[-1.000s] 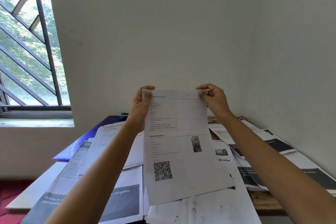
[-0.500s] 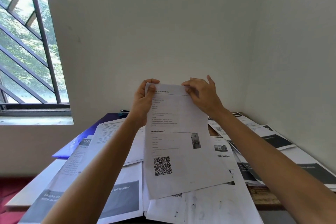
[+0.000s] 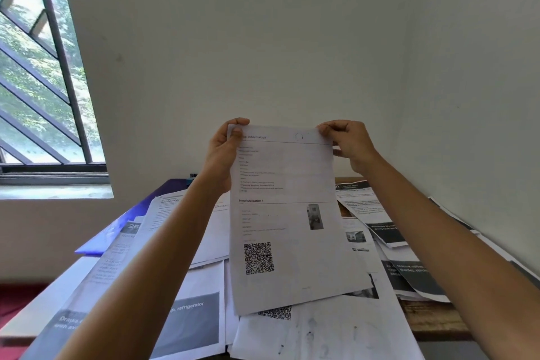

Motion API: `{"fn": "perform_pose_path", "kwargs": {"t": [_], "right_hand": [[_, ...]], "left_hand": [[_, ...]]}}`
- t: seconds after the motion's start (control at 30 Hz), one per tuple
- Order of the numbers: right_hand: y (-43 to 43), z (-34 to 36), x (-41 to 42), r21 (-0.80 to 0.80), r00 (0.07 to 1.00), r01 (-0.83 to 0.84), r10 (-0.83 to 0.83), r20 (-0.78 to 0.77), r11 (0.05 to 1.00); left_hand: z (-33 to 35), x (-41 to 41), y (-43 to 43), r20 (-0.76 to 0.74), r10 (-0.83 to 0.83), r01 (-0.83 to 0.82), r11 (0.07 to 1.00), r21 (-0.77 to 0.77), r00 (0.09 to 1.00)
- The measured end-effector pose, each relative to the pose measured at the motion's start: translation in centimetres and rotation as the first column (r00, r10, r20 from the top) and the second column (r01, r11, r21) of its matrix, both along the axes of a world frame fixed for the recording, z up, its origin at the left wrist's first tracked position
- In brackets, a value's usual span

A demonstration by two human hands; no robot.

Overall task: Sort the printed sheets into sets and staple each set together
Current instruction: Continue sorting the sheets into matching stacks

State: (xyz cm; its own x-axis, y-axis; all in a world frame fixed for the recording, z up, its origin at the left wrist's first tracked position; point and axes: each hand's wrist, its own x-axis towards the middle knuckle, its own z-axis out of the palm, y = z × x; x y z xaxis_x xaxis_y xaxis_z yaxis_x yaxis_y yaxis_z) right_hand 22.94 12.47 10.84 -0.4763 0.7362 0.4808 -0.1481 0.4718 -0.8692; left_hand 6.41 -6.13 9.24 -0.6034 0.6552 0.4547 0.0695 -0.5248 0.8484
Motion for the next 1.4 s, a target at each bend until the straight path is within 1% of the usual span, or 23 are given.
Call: {"fn": "perform_pose_path", "kwargs": {"t": [0.07,0.2,0.27,0.33,0.4,0.43,0.47,0.53,0.6,0.63,0.67,0.7,0.8,0.83,0.87,0.93,1.03,1.1,1.2,1.27,1.3,1.33,1.4], "right_hand": [[0.5,-0.1,-0.2,-0.116,0.999,-0.018,0.014,-0.032,0.993],[1.3,-0.6,-0.8,-0.15,0.999,0.035,-0.041,-0.034,0.988],[1.7,-0.8,-1.0,-0.175,0.999,0.026,-0.032,-0.034,0.984],[1.9,-0.8,-1.1,-0.263,0.996,-0.073,0.056,-0.073,0.962],[2.1,-0.8,-1.1,-0.369,0.981,-0.181,0.143,-0.129,0.912],[2.3,-0.8,-1.0,-0.414,0.976,-0.213,0.177,-0.123,0.885],[2.5,-1.0,-0.8,-0.447,0.974,-0.226,0.217,-0.071,0.865],[2.9,-1.7,-0.1,-0.473,0.932,-0.242,0.338,0.129,0.847],[3.2,-2.9,0.5,-0.489,0.825,-0.287,0.472,0.311,0.824],[3.2,-3.5,0.7,-0.501,0.778,-0.313,0.52,0.353,0.807],[3.2,-4.0,0.8,-0.517,0.756,-0.334,0.552,0.351,0.788],[3.1,-4.4,0.8,-0.542,0.754,-0.358,0.578,0.311,0.76],[2.9,-4.7,0.8,-0.636,0.765,-0.42,0.629,0.135,0.648],[2.8,-4.9,0.8,-0.633,0.758,-0.432,0.639,0.131,0.642],[2.8,-5.2,0.5,-0.614,0.746,-0.435,0.646,0.164,0.658],[2.9,-6.4,-0.3,-0.556,0.736,-0.405,0.619,0.272,0.726],[3.2,-8.0,-1.6,-0.526,0.804,-0.274,0.491,0.335,0.806],[3.3,-8.8,-2.2,-0.538,0.852,-0.176,0.402,0.337,0.824],[3.6,-9.6,-2.7,-0.534,0.859,-0.04,0.302,0.414,0.844],[3.4,-9.7,-2.9,-0.474,0.82,0.034,0.246,0.517,0.88],[3.2,-9.7,-3.1,-0.434,0.795,0.067,0.215,0.567,0.898],[3.0,-9.8,-3.3,-0.392,0.773,0.098,0.178,0.609,0.915],[2.4,-9.9,-3.6,-0.289,0.744,0.154,0.081,0.664,0.945]], "left_hand": [[0.2,-0.1,0.4,0.023,0.009,-0.009,1.0,-0.015,1.0],[0.3,-0.5,1.4,0.044,0.025,-0.023,0.999,-0.042,0.999],[0.3,-0.9,1.9,0.054,0.033,-0.03,0.998,-0.057,0.998],[0.2,-1.4,2.4,0.082,0.03,-0.025,0.998,-0.06,0.996],[0.2,-2.0,2.9,0.125,0.031,-0.024,0.998,-0.06,0.992],[0.2,-2.4,3.1,0.151,0.036,-0.028,0.998,-0.06,0.988],[0.2,-2.8,3.2,0.184,0.04,-0.029,0.998,-0.058,0.982],[0.3,-3.9,3.5,0.243,0.05,-0.037,0.997,-0.061,0.969],[0.3,-5.1,3.8,0.27,0.082,-0.063,0.995,-0.079,0.959],[0.2,-5.7,4.0,0.276,0.101,-0.08,0.993,-0.086,0.956],[0.0,-6.3,4.3,0.28,0.118,-0.096,0.991,-0.092,0.953],[-0.1,-6.8,4.6,0.283,0.136,-0.111,0.989,-0.101,0.95],[-0.5,-7.7,5.4,0.282,0.173,-0.141,0.981,-0.13,0.944],[-0.6,-7.8,5.7,0.272,0.189,-0.156,0.978,-0.138,0.944],[-0.7,-8.0,6.0,0.264,0.205,-0.172,0.974,-0.145,0.942],[-1.0,-8.4,6.5,0.257,0.227,-0.193,0.97,-0.15,0.939],[-1.8,-8.7,7.1,0.259,0.233,-0.196,0.967,-0.16,0.937],[-2.4,-8.6,7.3,0.251,0.249,-0.188,0.951,-0.245,0.935],[-3.7,-8.1,7.3,0.137,0.202,-0.117,0.876,-0.468,0.97],[-4.9,-7.5,7.0,-0.048,0.136,-0.135,0.755,-0.641,0.989],[-5.5,-7.1,6.8,-0.154,0.116,-0.191,0.687,-0.701,0.981],[-6.0,-6.9,6.6,-0.26,0.104,-0.265,0.635,-0.726,0.96],[-6.8,-6.4,6.5,-0.445,0.087,-0.408,0.585,-0.701,0.891]]}}
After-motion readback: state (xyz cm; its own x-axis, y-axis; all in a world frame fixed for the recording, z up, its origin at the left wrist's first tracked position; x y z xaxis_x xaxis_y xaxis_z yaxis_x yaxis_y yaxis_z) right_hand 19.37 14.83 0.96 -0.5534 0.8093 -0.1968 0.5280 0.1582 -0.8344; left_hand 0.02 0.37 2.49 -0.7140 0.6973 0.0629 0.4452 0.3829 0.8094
